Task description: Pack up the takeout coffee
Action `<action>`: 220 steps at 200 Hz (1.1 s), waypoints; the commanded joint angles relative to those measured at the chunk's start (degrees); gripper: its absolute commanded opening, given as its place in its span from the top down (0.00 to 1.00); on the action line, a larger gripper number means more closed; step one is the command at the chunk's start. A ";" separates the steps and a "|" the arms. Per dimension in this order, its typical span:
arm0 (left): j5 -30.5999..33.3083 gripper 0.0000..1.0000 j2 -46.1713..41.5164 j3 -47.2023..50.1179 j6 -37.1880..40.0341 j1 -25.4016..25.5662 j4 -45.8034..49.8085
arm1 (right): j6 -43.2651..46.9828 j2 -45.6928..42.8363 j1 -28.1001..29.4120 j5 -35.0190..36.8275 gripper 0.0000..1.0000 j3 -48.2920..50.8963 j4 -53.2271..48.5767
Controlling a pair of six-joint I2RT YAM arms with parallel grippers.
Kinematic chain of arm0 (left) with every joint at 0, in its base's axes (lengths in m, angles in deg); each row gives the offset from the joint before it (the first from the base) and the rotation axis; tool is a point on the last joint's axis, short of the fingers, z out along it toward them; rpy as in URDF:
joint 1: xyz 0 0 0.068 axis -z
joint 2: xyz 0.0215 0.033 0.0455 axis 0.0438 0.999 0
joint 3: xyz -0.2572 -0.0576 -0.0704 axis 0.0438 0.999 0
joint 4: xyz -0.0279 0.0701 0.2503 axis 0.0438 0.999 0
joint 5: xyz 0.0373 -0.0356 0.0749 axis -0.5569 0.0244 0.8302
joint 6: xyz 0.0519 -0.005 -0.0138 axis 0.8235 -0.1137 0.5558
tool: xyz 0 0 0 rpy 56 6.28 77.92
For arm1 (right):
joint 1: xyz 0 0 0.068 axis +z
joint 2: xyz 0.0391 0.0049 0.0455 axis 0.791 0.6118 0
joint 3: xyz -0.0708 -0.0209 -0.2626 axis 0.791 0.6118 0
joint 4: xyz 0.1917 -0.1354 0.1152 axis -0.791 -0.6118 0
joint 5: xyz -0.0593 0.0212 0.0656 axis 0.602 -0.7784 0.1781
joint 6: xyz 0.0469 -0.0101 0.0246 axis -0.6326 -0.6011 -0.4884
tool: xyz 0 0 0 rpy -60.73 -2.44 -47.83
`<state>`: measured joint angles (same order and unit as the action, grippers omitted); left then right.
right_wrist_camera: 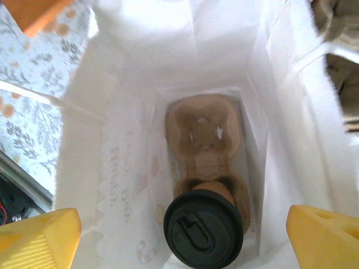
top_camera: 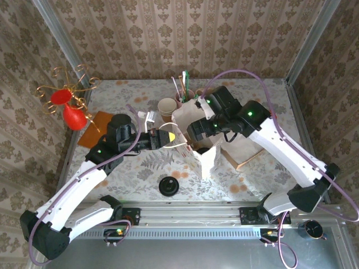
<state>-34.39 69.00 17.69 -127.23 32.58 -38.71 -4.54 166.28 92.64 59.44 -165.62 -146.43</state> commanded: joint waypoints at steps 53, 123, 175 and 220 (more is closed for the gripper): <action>-0.55 0.82 0.03 -1.79 0.95 -0.39 -0.35 | 0.78 -7.60 -0.45 -0.15 0.13 3.50 6.58; 6.76 0.00 -6.38 -7.12 8.05 -3.74 6.59 | -0.98 -13.71 -3.61 -0.59 0.15 7.09 7.62; 14.77 0.00 -13.11 -7.44 8.93 -17.16 21.06 | -4.48 -19.80 -10.28 -3.43 0.10 12.99 6.40; 13.58 0.00 -13.73 -0.19 6.77 -20.69 21.57 | -8.06 -23.95 -19.85 -5.90 0.07 18.64 4.78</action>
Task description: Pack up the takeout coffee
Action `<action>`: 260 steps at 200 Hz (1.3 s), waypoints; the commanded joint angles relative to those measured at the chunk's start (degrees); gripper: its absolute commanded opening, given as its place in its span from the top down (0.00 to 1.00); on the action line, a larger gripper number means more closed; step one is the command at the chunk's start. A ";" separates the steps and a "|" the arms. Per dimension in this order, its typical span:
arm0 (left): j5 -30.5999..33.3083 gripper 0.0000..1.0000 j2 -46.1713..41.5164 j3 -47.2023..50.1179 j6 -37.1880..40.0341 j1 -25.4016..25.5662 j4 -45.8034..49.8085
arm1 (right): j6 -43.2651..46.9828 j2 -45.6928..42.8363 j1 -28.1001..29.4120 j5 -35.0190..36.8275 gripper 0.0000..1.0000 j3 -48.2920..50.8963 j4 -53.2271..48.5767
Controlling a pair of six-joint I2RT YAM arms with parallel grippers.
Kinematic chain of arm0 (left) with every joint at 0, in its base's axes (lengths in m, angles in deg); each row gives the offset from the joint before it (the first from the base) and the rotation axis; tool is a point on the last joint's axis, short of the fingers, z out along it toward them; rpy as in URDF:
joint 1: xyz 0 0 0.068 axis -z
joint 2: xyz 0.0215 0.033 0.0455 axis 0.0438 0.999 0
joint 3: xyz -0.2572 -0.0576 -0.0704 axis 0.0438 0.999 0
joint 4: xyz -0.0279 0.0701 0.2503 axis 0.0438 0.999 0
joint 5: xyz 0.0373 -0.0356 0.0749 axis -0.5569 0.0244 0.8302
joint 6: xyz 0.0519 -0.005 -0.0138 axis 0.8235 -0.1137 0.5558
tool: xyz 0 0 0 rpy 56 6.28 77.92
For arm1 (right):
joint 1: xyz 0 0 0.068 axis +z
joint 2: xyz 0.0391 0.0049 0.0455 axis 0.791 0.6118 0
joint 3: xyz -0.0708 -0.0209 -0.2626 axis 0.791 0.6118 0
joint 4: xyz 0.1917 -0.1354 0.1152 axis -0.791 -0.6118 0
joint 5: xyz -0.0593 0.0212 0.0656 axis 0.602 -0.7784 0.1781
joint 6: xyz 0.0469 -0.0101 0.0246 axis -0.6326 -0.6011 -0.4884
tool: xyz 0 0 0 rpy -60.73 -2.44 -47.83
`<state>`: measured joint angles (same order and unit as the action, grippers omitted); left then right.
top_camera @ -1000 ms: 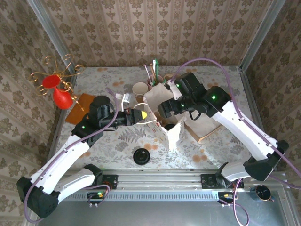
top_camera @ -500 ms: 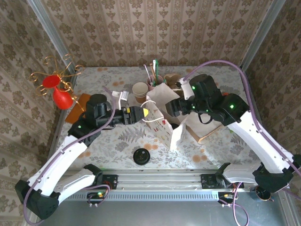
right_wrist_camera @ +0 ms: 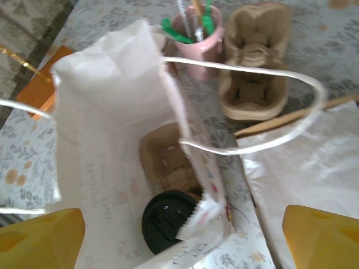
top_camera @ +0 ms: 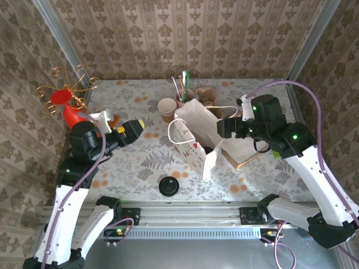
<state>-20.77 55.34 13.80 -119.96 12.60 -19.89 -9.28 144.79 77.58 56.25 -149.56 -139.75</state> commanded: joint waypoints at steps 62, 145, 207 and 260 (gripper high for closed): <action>-2.54 0.00 6.02 7.20 2.49 -0.61 -2.58 | -6.87 -7.27 -19.81 -13.21 0.05 10.71 -0.52; -5.27 0.04 28.33 -5.23 8.50 -0.07 -10.14 | -9.99 -0.67 -29.57 -22.75 0.08 16.30 5.70; -5.10 0.11 33.40 -5.96 9.22 0.28 -10.92 | -10.75 6.78 -30.73 -24.40 0.14 19.31 10.38; -6.28 0.17 40.83 -14.16 13.57 -0.61 -8.52 | -10.66 8.85 -30.70 -25.75 0.17 20.66 11.82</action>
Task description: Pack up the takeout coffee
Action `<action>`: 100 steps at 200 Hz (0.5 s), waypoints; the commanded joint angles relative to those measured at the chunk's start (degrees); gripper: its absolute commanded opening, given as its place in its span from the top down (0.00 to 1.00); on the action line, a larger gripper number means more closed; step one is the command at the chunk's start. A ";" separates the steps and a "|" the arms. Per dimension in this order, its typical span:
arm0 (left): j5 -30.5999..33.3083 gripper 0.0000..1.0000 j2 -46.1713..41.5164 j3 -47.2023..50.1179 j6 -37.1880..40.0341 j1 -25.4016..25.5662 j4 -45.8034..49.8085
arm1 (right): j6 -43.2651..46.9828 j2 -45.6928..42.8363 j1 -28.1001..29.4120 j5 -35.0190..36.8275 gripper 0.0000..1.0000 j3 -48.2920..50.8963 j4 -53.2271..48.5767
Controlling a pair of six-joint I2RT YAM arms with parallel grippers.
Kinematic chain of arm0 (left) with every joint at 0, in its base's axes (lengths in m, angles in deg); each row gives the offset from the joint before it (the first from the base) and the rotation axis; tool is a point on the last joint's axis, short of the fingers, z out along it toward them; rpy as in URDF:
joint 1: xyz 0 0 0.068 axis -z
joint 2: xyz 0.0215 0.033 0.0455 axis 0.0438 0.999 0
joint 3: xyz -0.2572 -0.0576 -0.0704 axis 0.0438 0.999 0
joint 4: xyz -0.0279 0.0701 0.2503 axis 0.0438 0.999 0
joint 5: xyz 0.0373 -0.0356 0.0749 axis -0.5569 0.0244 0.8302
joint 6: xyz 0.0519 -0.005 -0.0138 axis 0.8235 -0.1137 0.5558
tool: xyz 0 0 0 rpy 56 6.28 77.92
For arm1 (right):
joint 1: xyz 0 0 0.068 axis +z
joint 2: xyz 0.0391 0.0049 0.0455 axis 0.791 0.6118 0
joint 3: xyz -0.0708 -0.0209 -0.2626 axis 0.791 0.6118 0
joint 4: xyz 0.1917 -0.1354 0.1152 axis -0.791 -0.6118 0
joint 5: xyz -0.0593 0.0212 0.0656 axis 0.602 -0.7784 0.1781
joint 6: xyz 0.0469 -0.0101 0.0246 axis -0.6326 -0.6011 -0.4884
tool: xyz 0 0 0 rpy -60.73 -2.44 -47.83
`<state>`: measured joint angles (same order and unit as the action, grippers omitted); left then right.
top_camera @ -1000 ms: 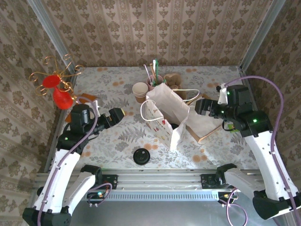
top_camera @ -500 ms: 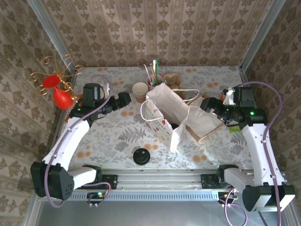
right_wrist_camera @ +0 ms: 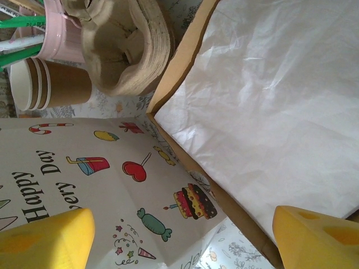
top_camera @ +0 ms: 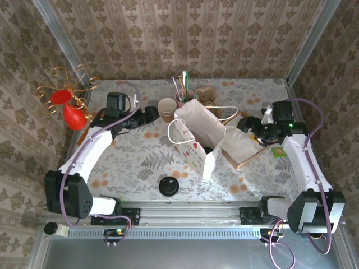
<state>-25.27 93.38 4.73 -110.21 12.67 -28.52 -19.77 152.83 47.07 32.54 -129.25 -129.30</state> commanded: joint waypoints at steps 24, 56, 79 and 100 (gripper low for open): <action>-3.50 0.17 8.37 -11.21 5.39 -0.81 -2.21 | -0.02 1.38 -0.23 -2.27 0.18 0.48 1.34; -5.38 0.19 17.88 -19.26 5.78 -1.21 -9.36 | -0.67 1.60 -0.24 -5.09 0.22 1.51 3.76; -6.75 0.20 25.66 -25.25 5.31 -1.22 -13.31 | -0.09 2.36 -0.24 -3.55 0.23 1.03 3.13; -8.96 0.22 32.05 -29.88 5.09 -0.74 -16.28 | 0.80 4.11 -0.20 -3.28 0.24 -0.01 2.07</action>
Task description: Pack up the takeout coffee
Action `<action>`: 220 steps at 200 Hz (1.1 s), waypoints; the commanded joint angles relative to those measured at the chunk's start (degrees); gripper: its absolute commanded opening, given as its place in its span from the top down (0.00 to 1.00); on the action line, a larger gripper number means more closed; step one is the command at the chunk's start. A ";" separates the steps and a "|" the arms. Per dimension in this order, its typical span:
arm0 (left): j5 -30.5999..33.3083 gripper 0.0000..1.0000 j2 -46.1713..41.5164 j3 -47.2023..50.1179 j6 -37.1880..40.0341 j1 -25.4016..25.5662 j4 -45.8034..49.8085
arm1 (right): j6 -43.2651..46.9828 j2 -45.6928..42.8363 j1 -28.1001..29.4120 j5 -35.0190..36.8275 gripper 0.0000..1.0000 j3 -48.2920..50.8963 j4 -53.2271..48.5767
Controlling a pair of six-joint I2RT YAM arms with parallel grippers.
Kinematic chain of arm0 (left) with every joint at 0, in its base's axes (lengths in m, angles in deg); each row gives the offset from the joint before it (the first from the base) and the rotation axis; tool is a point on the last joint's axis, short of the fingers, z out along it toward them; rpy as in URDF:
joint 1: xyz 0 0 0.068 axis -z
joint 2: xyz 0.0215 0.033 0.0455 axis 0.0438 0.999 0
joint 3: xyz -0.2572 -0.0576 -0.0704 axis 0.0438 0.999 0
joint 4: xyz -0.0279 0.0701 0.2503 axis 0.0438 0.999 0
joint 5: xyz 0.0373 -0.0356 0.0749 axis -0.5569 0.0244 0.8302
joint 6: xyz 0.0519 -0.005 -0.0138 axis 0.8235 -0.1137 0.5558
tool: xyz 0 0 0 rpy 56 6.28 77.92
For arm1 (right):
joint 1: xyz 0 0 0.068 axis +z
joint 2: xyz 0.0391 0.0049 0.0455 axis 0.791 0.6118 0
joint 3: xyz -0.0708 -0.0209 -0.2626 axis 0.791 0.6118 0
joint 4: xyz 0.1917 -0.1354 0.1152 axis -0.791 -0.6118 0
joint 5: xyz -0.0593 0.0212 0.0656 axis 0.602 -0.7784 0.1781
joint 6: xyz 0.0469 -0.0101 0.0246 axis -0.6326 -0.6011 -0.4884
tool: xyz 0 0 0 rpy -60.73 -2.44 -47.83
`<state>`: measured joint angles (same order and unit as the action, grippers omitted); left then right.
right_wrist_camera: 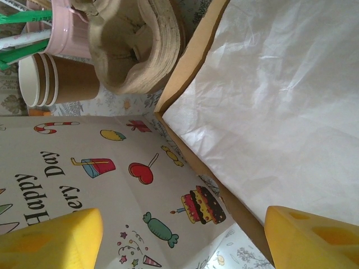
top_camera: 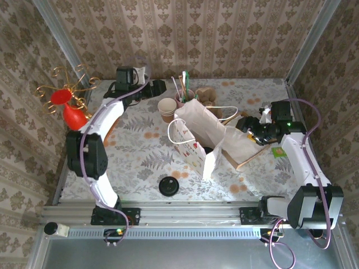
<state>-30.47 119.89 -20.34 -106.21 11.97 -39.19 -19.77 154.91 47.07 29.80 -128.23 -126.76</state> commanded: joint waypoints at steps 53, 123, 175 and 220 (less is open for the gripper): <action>-2.35 0.28 19.03 -16.78 2.37 1.96 -7.24 | 1.37 3.47 -0.14 -1.69 0.28 -2.40 -2.04; -1.23 0.41 28.56 -28.39 1.32 2.66 -5.45 | 1.76 3.27 -0.14 -1.53 0.30 -3.26 -2.41; -1.47 0.48 33.30 -35.21 1.48 3.25 -1.62 | 1.30 4.12 -0.15 -2.36 0.31 -3.19 -1.40; -1.55 0.59 36.96 -41.14 1.60 3.79 1.73 | 1.85 3.80 -0.15 -2.09 0.32 -3.35 -1.73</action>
<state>-31.37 154.68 -57.60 -105.18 15.14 -40.74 -19.27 158.54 47.07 29.26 -129.84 -127.75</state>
